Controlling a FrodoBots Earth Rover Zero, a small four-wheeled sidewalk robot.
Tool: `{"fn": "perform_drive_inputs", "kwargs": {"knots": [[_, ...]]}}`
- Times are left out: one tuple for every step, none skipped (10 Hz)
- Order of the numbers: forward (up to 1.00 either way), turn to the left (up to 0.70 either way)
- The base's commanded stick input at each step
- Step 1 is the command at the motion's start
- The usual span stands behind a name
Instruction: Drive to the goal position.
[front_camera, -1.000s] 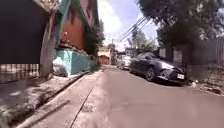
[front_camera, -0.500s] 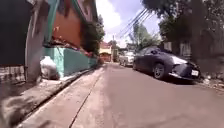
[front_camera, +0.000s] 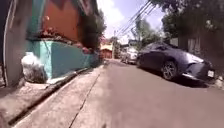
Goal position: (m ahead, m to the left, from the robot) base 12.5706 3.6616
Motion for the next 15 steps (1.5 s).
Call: {"fn": "perform_drive_inputs", "kwargs": {"knots": [[1.0, 0.0], [1.0, 0.0], [1.0, 0.0], [1.0, 0.0], [1.0, 0.0], [1.0, 0.0], [1.0, 0.0], [1.0, 0.0], [1.0, 0.0], [1.0, 0.0], [1.0, 0.0], [1.0, 0.0], [1.0, 0.0], [1.0, 0.0], [1.0, 0.0]]}}
